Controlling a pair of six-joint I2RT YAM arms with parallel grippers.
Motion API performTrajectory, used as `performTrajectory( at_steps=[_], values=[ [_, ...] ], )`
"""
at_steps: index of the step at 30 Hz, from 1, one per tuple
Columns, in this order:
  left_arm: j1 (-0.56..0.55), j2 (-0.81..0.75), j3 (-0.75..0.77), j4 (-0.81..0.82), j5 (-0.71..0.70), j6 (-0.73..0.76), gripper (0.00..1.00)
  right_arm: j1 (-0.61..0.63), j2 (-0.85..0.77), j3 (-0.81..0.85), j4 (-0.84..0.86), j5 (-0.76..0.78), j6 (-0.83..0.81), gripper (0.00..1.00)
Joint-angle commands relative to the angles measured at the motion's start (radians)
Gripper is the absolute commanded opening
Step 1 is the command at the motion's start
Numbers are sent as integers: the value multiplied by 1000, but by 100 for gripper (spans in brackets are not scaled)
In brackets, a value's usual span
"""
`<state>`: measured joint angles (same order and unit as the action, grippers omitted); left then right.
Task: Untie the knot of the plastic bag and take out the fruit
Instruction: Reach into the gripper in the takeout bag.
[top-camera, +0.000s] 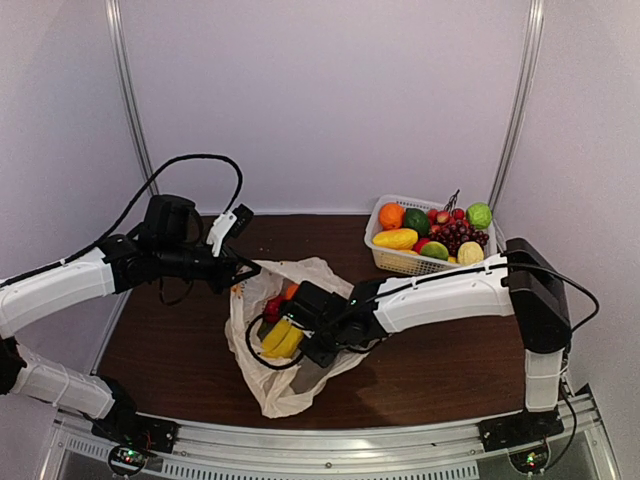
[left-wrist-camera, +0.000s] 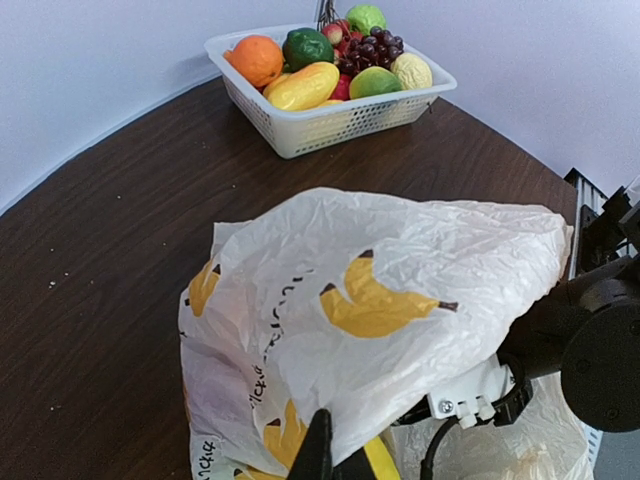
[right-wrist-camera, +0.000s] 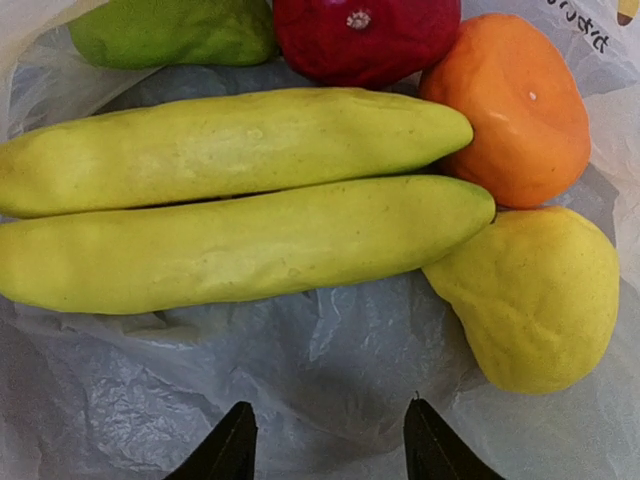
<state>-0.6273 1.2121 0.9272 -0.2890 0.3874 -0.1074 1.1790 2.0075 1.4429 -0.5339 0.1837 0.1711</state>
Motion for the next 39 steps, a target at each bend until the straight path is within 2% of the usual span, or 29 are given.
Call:
performTrajectory(
  at_steps=[1,6,14,24,31,39],
  values=[
    [4,6,15,12,20,-2,0,-22,9,59,25,75,63,54],
    [4,6,15,12,24,-2,0,-56,-2,64,45,164,85,59],
    [4,12,15,12,36,-6,0,-109,8,62,135,218,110,65],
    [4,31,19,12,60,-11,0,-188,72,91,315,145,110,71],
    [4,35,18,13,65,-12,0,-230,170,160,325,139,91,72],
    [3,47,21,12,79,-14,0,-262,290,260,349,71,63,80]
  ],
)
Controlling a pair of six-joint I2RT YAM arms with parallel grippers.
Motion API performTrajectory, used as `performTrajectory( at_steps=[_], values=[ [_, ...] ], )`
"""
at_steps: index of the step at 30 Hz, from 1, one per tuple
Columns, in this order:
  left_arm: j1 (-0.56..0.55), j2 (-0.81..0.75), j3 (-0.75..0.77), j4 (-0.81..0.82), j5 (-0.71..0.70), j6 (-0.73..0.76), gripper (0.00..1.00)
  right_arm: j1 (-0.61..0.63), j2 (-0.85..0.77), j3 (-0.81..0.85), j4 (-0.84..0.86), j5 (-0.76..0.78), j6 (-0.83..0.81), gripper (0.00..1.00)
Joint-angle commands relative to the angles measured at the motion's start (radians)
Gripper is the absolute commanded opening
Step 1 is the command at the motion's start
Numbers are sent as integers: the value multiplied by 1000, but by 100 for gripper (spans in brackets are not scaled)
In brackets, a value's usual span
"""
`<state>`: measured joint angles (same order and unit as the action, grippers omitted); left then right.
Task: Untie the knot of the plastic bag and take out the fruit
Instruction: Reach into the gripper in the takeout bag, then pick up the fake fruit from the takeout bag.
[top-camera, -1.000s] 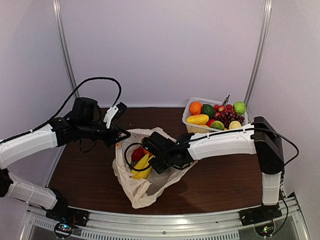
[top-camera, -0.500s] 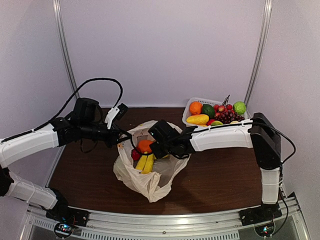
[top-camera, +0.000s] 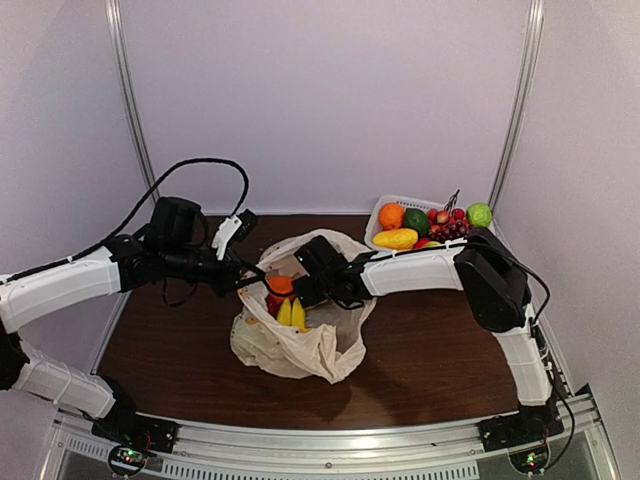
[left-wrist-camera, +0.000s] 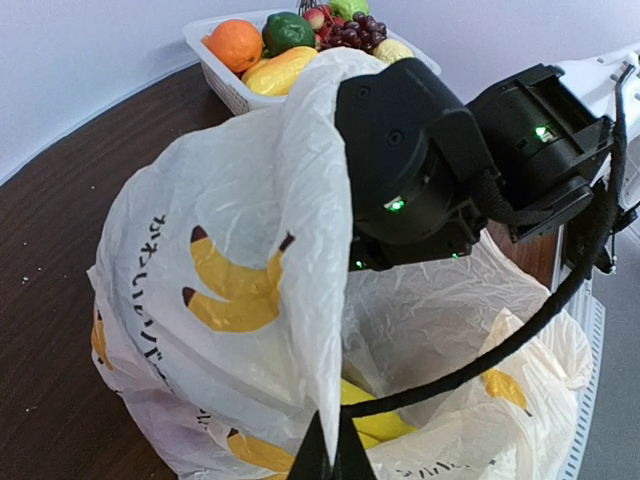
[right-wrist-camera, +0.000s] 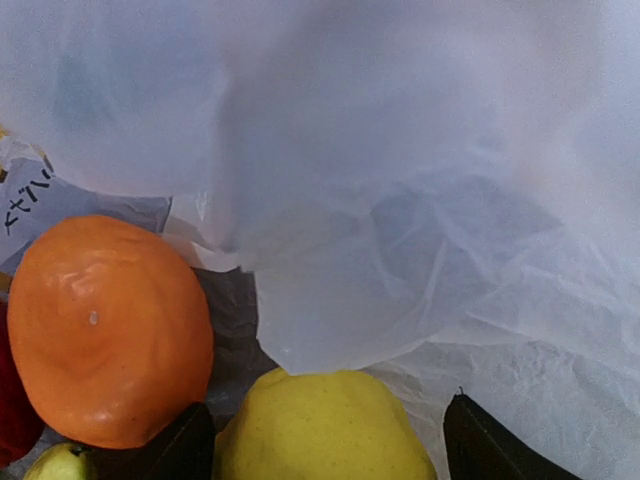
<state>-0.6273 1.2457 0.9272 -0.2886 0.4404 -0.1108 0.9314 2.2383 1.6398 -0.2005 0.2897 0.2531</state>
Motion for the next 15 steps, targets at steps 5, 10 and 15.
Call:
performTrajectory(
  at_steps=[5,10,15],
  values=[
    [4,18,21,12,29,-12,0,-24,130,113,-8,-51,-5,81],
    [3,13,22,12,29,-12,0,-23,127,93,0,-46,-2,71],
    [4,12,22,11,26,-13,0,-23,90,67,22,-49,-10,61]
  ],
)
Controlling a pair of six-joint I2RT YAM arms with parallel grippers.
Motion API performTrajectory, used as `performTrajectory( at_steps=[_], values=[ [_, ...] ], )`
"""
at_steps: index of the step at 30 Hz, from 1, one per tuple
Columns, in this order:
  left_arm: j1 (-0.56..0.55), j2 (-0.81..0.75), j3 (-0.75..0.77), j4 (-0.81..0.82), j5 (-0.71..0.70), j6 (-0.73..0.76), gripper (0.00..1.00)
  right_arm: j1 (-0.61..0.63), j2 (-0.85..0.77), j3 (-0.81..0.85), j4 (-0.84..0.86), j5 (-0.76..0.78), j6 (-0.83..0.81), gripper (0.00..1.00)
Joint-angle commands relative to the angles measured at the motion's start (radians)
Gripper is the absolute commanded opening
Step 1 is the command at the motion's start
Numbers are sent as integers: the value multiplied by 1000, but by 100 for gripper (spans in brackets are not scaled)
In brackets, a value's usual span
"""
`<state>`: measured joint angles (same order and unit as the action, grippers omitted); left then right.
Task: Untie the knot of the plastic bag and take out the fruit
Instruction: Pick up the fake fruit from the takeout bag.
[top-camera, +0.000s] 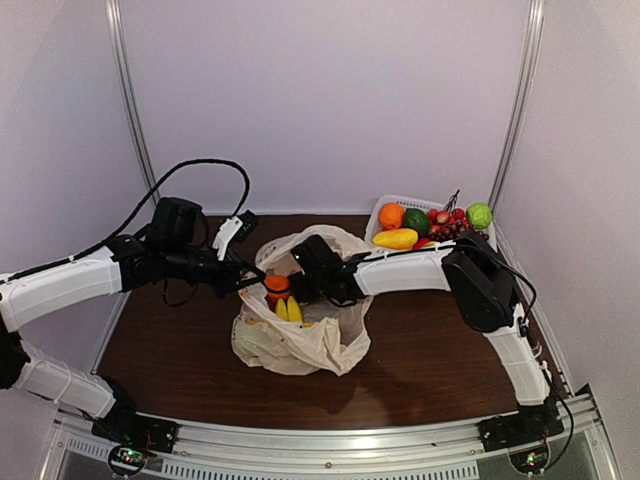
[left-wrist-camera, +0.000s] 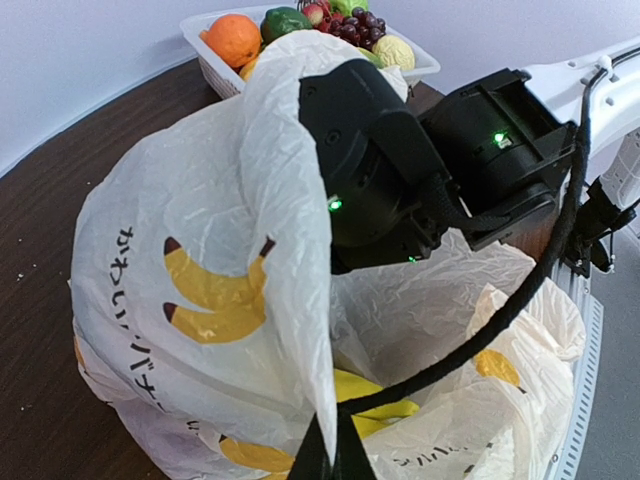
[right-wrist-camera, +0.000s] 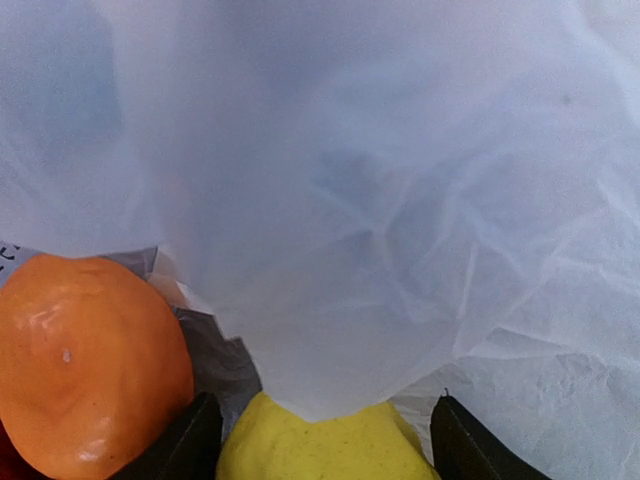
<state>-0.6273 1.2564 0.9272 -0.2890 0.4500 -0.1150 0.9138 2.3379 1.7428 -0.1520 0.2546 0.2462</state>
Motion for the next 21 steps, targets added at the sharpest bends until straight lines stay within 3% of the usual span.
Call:
performTrajectory(
  at_steps=[1,10,21],
  values=[
    [4,2,22,11,16,-9,0,-6,-17,-44,-20,-16,-6,60],
    [4,-3,25,-1,-36,-10,0,13,-189,-185,63,-56,-78,56],
    [5,-27,21,-7,-107,-18,0,146,-442,-443,48,-106,-216,56]
  ],
)
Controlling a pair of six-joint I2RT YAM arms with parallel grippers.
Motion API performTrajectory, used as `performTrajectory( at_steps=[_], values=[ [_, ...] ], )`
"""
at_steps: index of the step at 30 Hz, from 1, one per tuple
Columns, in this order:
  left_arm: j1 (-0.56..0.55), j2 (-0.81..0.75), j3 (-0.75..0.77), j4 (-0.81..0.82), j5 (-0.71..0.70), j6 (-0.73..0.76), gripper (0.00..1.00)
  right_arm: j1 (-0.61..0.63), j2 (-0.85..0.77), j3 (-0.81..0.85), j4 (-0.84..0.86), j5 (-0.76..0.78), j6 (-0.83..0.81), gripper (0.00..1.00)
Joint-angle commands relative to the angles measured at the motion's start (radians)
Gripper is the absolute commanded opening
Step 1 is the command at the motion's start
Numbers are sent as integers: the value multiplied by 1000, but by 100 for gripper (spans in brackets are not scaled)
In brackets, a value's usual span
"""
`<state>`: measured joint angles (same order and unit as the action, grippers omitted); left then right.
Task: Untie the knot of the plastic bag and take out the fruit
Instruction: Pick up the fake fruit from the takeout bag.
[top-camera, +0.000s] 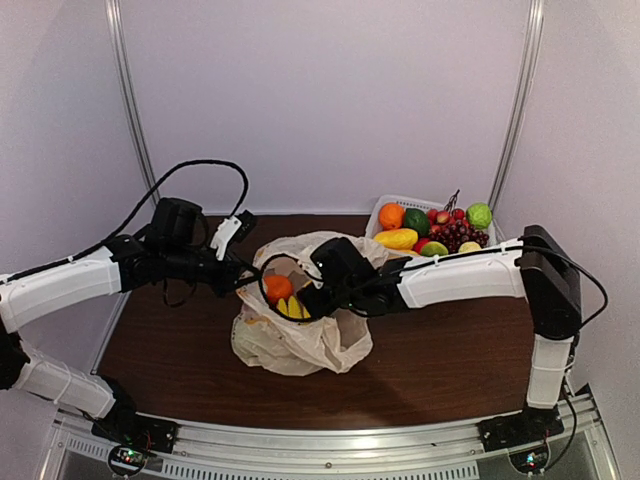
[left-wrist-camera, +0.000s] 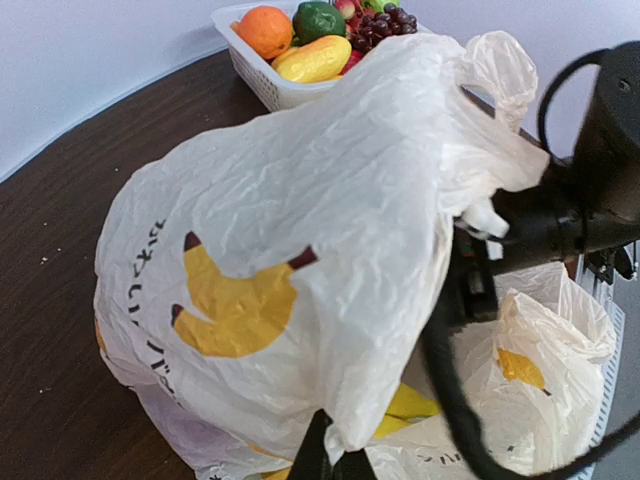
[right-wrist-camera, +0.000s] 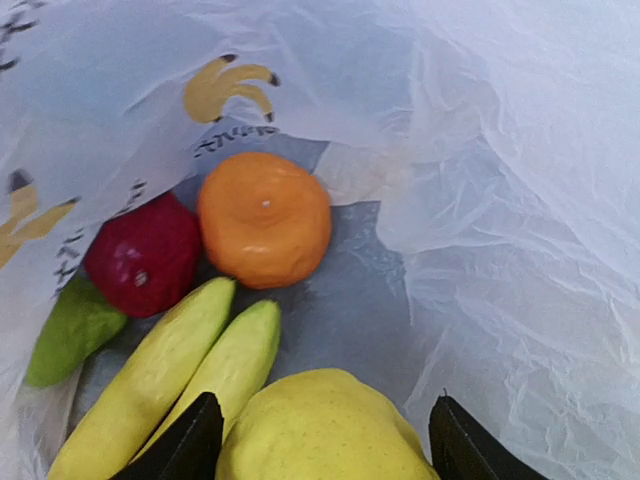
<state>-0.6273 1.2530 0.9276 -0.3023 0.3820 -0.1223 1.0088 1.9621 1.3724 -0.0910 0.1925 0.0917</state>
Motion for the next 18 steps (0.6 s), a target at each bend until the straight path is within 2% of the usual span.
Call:
performTrajectory(
  at_steps=[1,7,18],
  values=[
    [5,-26,20,7,-44,-11,0,67,-84,-92,-16,-53,-66,56],
    [5,-36,16,14,-54,-14,0,175,-154,-162,-53,-80,-46,56],
    [5,-37,14,14,-52,-10,0,324,-231,-116,-57,-22,20,56]
  ],
)
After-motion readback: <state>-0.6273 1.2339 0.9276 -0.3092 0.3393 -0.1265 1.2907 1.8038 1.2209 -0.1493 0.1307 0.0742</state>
